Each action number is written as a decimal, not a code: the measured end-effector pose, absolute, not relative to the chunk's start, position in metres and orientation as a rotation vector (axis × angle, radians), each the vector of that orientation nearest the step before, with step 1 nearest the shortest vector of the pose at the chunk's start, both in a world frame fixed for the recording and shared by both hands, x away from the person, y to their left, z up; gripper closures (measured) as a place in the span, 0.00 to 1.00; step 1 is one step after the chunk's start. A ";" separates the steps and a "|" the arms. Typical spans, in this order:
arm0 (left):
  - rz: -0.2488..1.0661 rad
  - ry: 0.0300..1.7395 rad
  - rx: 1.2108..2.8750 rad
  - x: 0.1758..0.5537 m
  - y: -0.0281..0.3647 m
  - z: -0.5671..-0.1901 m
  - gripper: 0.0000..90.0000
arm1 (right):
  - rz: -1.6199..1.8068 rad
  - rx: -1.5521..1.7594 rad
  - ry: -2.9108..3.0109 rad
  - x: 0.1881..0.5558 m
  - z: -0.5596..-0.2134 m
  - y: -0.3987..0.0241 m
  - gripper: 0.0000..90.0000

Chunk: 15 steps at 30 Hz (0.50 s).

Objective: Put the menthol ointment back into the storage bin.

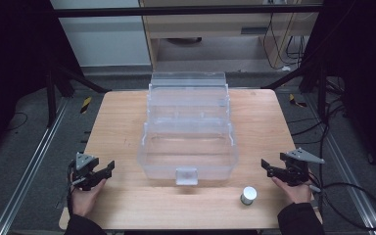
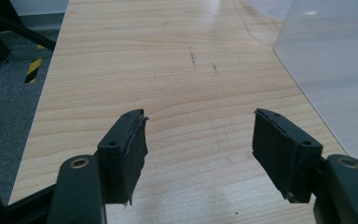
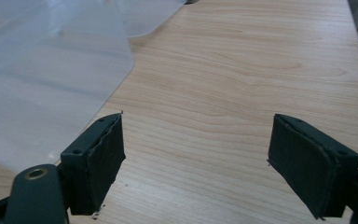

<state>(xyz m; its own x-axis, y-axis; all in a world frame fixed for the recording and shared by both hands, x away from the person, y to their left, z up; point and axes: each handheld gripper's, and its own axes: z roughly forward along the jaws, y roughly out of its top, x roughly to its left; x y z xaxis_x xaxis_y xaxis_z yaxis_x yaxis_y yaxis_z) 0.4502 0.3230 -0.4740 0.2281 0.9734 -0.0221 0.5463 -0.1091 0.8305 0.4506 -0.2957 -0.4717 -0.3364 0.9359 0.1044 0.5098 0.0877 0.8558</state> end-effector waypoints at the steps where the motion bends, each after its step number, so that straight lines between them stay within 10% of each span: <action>1: 0.729 1.412 1.767 0.450 0.323 -0.474 0.38 | 1.189 1.418 1.899 0.450 -0.471 -0.294 0.20; 15: 0.685 1.408 1.814 0.451 0.318 -0.479 0.37 | 1.088 1.267 2.039 0.451 -0.445 -0.282 0.20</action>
<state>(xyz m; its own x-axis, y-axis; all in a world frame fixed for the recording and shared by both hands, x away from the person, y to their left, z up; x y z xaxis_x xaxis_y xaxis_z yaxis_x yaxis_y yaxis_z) 0.4510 0.3184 -0.4788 0.2592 0.9655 -0.0227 0.5775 -0.1361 0.8049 0.4512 -0.2821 -0.4454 -0.4414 0.8973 -0.0026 0.4974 0.2471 0.8316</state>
